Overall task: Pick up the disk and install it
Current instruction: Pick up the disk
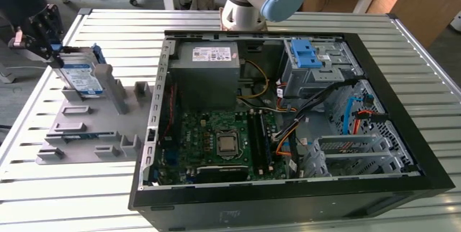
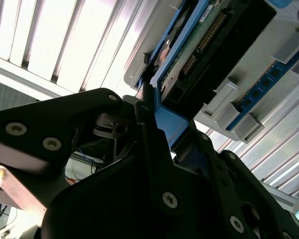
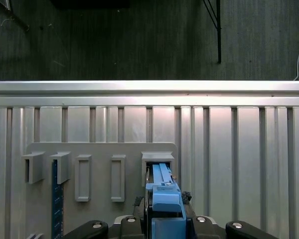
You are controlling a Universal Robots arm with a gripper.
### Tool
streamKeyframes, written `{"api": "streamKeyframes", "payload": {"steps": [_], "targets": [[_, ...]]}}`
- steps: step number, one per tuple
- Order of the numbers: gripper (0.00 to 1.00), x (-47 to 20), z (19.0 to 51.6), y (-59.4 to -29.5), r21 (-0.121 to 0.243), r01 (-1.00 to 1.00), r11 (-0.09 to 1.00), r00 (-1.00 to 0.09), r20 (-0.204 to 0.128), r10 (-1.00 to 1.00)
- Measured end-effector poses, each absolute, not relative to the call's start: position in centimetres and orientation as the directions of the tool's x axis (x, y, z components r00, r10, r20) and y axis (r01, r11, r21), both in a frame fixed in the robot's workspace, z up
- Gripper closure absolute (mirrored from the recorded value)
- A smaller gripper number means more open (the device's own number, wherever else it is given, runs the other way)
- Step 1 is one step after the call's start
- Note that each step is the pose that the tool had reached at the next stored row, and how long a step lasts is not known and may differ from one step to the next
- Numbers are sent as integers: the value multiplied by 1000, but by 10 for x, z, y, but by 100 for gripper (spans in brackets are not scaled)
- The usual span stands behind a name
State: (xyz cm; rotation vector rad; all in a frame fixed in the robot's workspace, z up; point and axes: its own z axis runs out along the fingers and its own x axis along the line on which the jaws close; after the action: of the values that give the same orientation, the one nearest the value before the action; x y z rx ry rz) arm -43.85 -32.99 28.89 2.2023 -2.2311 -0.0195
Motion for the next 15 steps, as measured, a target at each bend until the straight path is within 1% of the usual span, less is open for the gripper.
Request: {"api": "streamKeyframes", "payload": {"steps": [15], "targets": [[64, -438, 305, -330, 14, -1000, 13, -13, -4, -1000]]}}
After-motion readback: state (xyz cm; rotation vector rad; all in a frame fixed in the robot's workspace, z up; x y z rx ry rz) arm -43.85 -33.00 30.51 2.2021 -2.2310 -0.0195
